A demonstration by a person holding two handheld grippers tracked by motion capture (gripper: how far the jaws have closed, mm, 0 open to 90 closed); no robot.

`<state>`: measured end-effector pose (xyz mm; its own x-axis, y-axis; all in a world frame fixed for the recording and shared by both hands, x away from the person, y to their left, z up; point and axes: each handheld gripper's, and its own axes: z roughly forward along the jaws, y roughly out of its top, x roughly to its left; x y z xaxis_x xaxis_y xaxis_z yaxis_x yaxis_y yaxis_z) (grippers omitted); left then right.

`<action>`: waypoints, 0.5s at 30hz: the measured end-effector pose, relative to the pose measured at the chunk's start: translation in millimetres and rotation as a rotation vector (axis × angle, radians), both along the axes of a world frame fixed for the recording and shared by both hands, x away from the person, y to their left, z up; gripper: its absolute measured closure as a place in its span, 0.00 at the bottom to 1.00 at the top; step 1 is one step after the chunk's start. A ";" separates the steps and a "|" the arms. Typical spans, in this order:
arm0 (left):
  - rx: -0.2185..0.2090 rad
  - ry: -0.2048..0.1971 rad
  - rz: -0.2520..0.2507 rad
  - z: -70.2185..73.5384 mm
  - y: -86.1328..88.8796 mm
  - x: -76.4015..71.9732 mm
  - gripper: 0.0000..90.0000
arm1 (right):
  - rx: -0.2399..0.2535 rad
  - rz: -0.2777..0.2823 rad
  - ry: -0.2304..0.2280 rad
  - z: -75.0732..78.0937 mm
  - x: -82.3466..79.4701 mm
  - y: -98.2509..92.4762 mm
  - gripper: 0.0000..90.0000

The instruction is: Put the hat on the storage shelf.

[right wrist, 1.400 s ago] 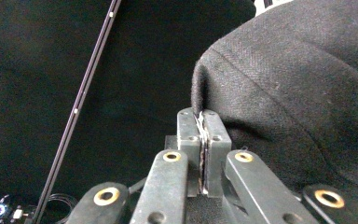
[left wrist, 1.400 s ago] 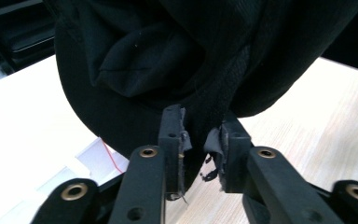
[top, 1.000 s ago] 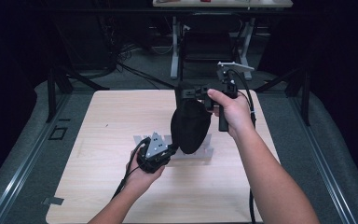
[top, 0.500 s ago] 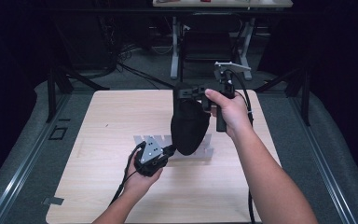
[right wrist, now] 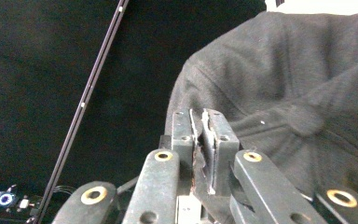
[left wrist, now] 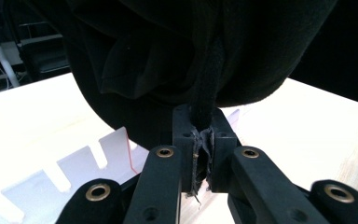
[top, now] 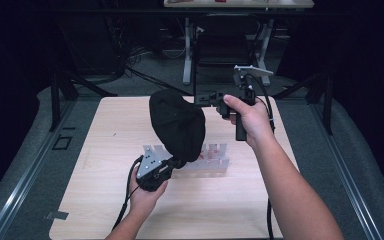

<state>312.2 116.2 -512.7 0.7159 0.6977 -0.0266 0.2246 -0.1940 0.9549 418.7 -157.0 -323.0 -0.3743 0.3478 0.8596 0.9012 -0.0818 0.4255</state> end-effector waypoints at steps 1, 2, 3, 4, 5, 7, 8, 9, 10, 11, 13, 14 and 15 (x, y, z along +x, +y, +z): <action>-0.007 0.002 0.002 -1.6 0.8 -0.1 0.95 | 0.001 -0.002 0.002 0.0 0.1 -0.8 0.93; -0.016 0.005 0.005 -3.1 1.7 0.3 0.95 | 0.001 -0.002 0.002 0.0 0.1 -0.8 0.93; -0.030 0.008 0.028 -6.0 3.0 0.3 0.95 | 0.002 -0.001 0.003 -0.1 0.1 -1.2 0.93; -0.021 0.027 0.008 -6.7 5.4 0.9 0.95 | 0.002 -0.001 0.003 -0.1 0.1 -1.3 0.93; -0.021 0.027 0.008 -6.7 5.4 0.9 0.95 | 0.002 -0.003 0.003 -0.2 0.0 -1.5 0.93; -0.020 0.036 0.012 -10.5 6.0 1.0 0.95 | 0.004 -0.002 0.003 -0.2 -0.1 -1.9 0.93; -0.009 0.053 0.015 -16.6 6.7 1.6 0.95 | 0.003 -0.002 0.002 -0.1 -0.2 -2.2 0.93; -0.027 0.048 0.035 -20.9 6.0 1.6 0.95 | 0.004 -0.002 0.003 0.1 -0.2 -2.6 0.93; -0.027 0.048 0.035 -20.9 6.0 1.6 0.95 | 0.002 0.000 0.001 0.2 -0.3 -3.2 0.93; -0.045 0.068 0.024 -22.6 9.4 1.9 0.95 | 0.002 0.000 0.001 0.2 -0.3 -3.2 0.93; -0.083 0.072 0.033 -26.9 12.1 1.8 0.95 | 0.002 -0.003 0.001 0.4 -0.7 -4.5 0.93; -0.083 0.072 0.033 -26.9 12.1 1.8 0.95 | 0.002 -0.003 0.001 0.4 -0.7 -4.5 0.93; -0.078 0.084 0.034 -27.8 13.6 1.2 0.95 | 0.002 -0.004 0.001 0.4 -0.8 -4.9 0.93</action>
<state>313.3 129.8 -540.5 0.6848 0.7150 -0.1405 0.3098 -0.1111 0.9443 417.9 -161.9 -322.6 -0.3722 0.3476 0.8606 0.9013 -0.0861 0.4246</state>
